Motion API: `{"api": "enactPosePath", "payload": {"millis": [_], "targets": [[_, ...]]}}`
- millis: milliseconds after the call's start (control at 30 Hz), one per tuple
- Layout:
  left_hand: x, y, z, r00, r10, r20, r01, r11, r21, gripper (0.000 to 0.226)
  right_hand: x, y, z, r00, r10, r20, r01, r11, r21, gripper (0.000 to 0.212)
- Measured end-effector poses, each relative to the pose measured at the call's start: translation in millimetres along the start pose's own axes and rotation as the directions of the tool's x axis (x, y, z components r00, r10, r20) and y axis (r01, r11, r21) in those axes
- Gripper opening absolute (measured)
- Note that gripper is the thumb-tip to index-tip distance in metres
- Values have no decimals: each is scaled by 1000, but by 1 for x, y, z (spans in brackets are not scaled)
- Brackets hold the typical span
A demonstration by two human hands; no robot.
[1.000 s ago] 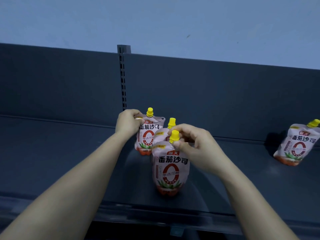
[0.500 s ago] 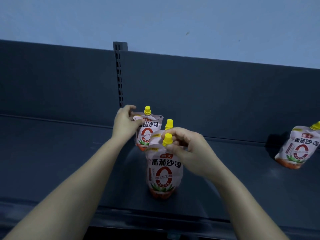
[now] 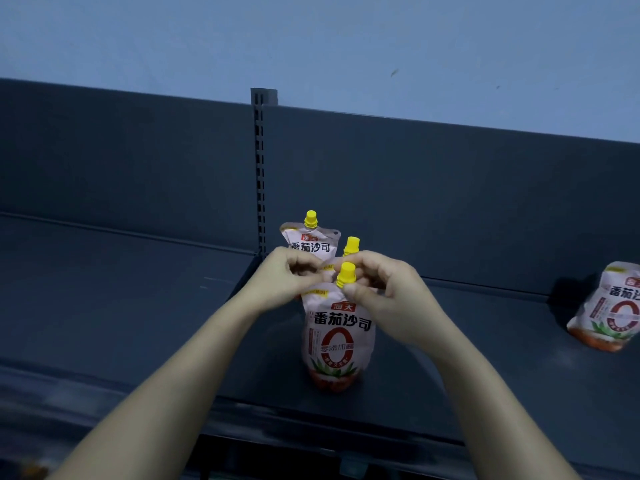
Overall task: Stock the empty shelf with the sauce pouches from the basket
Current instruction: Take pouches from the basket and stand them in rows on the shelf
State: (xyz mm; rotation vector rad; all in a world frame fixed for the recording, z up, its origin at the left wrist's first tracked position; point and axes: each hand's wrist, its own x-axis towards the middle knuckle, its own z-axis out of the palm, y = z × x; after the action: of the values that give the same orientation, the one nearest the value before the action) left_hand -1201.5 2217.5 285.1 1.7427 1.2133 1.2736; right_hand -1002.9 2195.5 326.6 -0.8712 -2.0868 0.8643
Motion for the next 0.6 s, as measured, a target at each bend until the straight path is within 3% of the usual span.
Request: {"api": "enactPosePath", "payload": {"millis": [167, 367, 600], "targets": [[4, -11, -7, 991, -70, -114, 82, 991, 109, 5, 2, 1, 1, 1000, -4, -14, 4, 1000, -1, 20], [9, -19, -29, 956, -142, -257, 172, 980, 100, 3, 11, 1, 7, 1000, 2, -23, -2, 1000, 2, 20], [16, -19, -37, 945, -159, -286, 202, 971, 129, 8, 27, 1, 22, 997, 3, -79, 0, 999, 35, 24]]}}
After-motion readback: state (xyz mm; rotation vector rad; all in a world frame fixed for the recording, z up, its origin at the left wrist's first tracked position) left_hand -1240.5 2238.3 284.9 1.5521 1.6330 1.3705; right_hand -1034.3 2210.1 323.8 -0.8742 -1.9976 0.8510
